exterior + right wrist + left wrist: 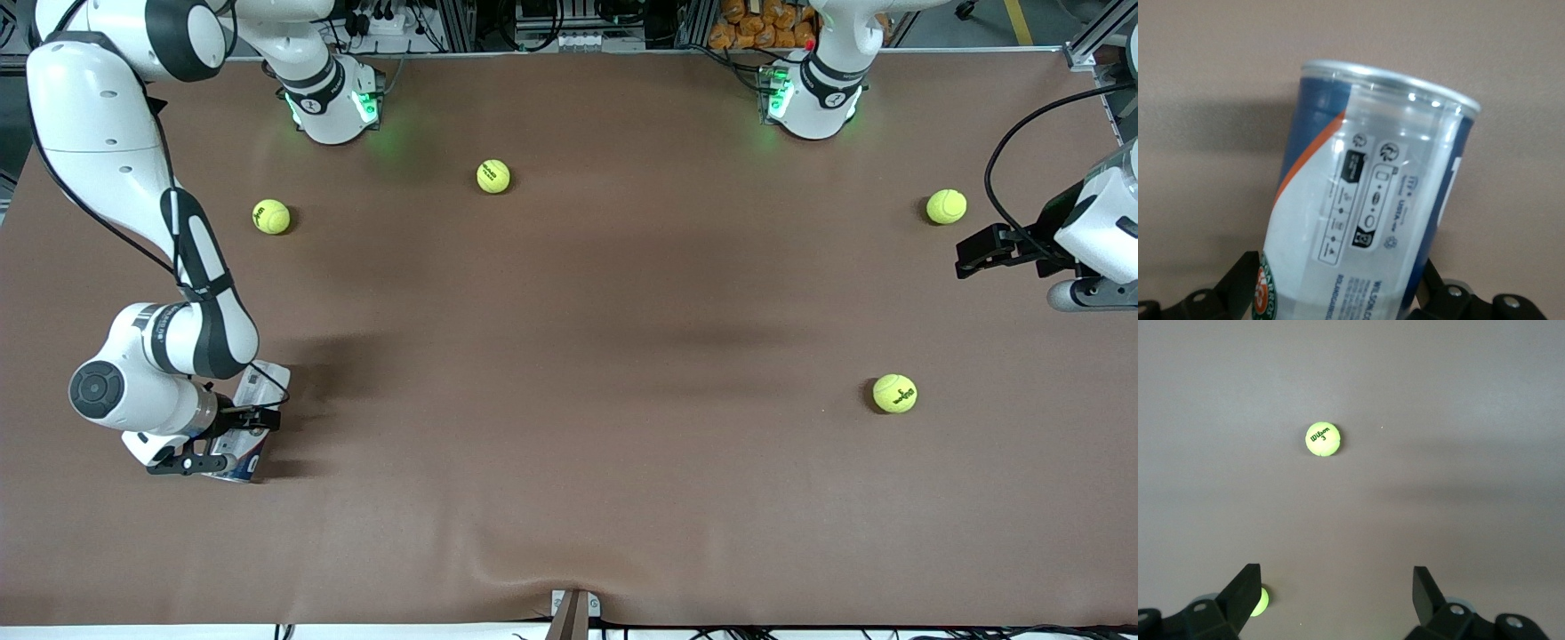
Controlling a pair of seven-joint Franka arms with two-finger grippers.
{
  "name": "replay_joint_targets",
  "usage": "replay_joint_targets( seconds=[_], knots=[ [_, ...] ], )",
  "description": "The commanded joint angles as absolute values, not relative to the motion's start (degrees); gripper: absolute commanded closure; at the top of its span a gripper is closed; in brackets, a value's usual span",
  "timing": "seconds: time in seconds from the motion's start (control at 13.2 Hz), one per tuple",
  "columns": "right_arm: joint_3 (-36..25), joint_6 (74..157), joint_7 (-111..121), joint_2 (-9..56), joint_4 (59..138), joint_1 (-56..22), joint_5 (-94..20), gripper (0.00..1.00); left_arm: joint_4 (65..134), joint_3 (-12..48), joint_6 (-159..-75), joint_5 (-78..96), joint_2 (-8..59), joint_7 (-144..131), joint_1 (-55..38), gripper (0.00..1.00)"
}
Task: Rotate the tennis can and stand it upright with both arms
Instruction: 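Lift the can with the right gripper and carry it to table center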
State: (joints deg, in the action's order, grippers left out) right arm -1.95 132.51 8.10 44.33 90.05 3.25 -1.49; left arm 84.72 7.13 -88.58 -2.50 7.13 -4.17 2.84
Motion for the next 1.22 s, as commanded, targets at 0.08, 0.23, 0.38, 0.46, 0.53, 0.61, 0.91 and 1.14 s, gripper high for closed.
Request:
replay_joint_targets(
  seconds=[0.08, 0.23, 0.38, 0.46, 0.53, 0.61, 0.91, 1.14],
  knots=[
    [-1.05, 132.63, 9.32, 44.30, 92.02, 4.39, -6.84, 0.00, 84.64, 7.12, -88.68, -2.90, 7.12, -3.16, 3.08, 0.00],
    [-1.05, 132.63, 9.32, 44.30, 92.29, 4.57, -7.65, 0.00, 84.64, 7.64, -88.68, -2.90, 7.12, -3.16, 4.30, 0.00],
    [-1.05, 133.06, 9.40, 44.30, 92.20, 4.66, -7.73, 0.28, 84.46, 8.78, -88.68, -2.81, 7.03, -3.16, 5.19, 0.00],
    [-1.05, 133.07, 9.32, 44.21, 92.20, 4.66, -7.82, 0.44, 84.38, 8.88, -88.68, -2.90, 7.03, -3.51, 5.01, 0.00],
    [-1.05, 132.98, 9.32, 44.12, 92.02, 4.57, -7.82, 0.47, 84.38, 8.96, -88.68, -2.90, 6.94, -3.78, 4.84, 0.00],
    [-1.05, 132.89, 9.40, 43.86, 91.85, 4.57, -7.82, 0.47, 84.37, 9.05, -88.59, -2.90, 6.86, -3.95, 4.75, 0.00],
    [-0.88, 131.32, 9.49, 40.62, 91.23, 3.69, -7.65, 0.45, 84.37, 9.14, -88.59, -2.90, 6.86, -4.04, 4.83, 0.00],
    [-0.88, 125.18, 10.28, 36.49, 88.87, 1.77, -7.47, 0.45, 84.37, 9.93, -88.59, -2.90, 6.77, -4.39, 4.66, 0.00]
  ],
)
